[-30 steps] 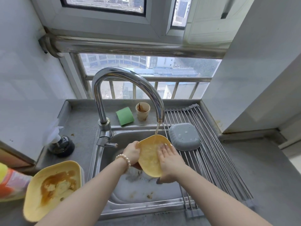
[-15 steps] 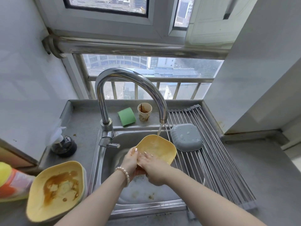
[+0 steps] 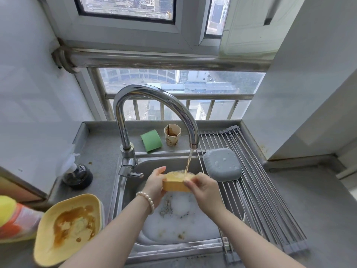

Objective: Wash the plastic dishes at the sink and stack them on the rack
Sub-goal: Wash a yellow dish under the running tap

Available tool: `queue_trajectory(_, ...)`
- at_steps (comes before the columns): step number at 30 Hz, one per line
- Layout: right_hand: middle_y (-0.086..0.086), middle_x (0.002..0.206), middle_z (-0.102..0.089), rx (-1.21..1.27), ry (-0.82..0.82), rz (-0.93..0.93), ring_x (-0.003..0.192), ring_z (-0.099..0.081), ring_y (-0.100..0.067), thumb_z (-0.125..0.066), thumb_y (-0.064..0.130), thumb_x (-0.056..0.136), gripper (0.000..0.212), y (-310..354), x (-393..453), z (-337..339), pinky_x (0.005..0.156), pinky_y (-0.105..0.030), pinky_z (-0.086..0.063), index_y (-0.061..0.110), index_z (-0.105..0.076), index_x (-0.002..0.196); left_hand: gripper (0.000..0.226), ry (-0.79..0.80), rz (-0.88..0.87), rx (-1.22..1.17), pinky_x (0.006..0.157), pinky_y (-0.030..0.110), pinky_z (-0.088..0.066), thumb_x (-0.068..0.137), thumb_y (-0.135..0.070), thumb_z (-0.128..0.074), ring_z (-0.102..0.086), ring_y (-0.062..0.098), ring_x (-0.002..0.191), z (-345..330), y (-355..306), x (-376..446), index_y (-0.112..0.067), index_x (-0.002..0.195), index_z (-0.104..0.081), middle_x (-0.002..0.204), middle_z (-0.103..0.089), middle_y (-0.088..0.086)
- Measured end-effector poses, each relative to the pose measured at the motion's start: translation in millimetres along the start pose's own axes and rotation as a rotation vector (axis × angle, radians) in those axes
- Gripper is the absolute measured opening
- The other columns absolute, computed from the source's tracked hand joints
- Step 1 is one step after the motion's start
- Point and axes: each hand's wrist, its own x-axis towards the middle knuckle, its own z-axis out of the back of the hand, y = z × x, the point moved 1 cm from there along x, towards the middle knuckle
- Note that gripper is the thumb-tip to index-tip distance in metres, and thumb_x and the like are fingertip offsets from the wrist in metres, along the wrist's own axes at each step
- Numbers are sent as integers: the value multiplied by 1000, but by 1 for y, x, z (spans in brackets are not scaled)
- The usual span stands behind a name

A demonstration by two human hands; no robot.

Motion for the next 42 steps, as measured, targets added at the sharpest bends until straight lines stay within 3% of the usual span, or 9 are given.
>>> queue_trajectory(3, 5, 57, -47, 156, -35, -246, 52, -41, -1, -64, 22, 91, 32, 12, 19, -3, 54, -18, -33, 10, -54, 63, 17, -2, -116, 26, 65, 31, -42, 93, -24, -54, -51, 18, 73, -6, -2, -1, -12, 87, -64, 90, -58, 7)
queue_trajectory(6, 4, 54, -41, 208, -95, -382, 47, -35, -1, -54, 26, 97, 37, 17, 44, -3, 48, -16, -30, 9, -49, 64, 51, -8, -195, 124, 70, 38, -44, 68, -65, -71, -49, 22, 74, -13, -5, -5, -18, 74, -51, 78, -51, 6)
queue_trajectory(10, 1, 55, -41, 118, -180, -487, 55, -39, -14, -46, 26, 100, 39, 20, 70, -5, 54, -28, -31, 10, -47, 64, 72, -73, -284, 191, 86, 43, -52, 61, -63, -75, -60, 26, 91, -21, -12, -6, -8, 105, -58, 98, -61, 7)
queue_trajectory(12, -1, 63, -49, -39, -208, -481, 63, -44, -18, -45, 20, 98, 35, 27, 76, -12, 61, -31, -31, 13, -45, 64, 42, -136, -271, 77, 64, 32, -45, 77, -49, -73, -51, 22, 69, -24, -15, -2, -11, 78, -57, 74, -52, 8)
queue_trajectory(17, -12, 109, -62, -476, -134, -106, 105, -53, -32, -32, 45, 86, 52, 36, 52, -48, 94, -44, -38, 11, -65, 108, 38, -307, -143, -143, 55, 24, -44, 91, -33, -62, -47, 20, 63, -25, -25, 0, -7, 64, -54, 69, -53, 8)
queue_trajectory(24, -7, 158, -19, -701, 215, 531, 146, -9, -33, -25, 60, 95, 63, 2, 20, -38, 110, -65, -13, 25, -24, 148, 36, -322, 67, -192, 89, 46, -54, 85, -46, -64, -66, 29, 86, -2, -23, 12, -9, 83, -65, 88, -69, 10)
queue_trajectory(30, -10, 135, -41, -546, 150, -227, 122, -44, -30, -24, 67, 90, 66, 26, 51, -29, 93, -41, -40, 26, -38, 139, 32, -333, 50, -107, 87, 41, -54, 81, -41, -62, -63, 29, 81, -6, -30, 16, -9, 80, -63, 90, -67, 12)
queue_trajectory(37, -8, 93, -64, -213, 62, -566, 95, -57, -28, -34, 39, 99, 41, 24, 68, -18, 81, -35, -40, 13, -60, 82, 35, -491, -85, 153, 66, 30, -42, 95, -26, -48, -49, 24, 69, -11, -38, 12, -10, 65, -47, 70, -52, 7)
queue_trajectory(42, -10, 86, -64, -111, -55, -700, 84, -56, -25, -38, 28, 102, 44, 22, 72, -9, 74, -29, -39, 2, -67, 82, 73, -426, -479, 891, 89, 41, -43, 87, -66, -18, -49, 30, 110, -37, -13, -1, -16, 124, -58, 119, -56, 12)
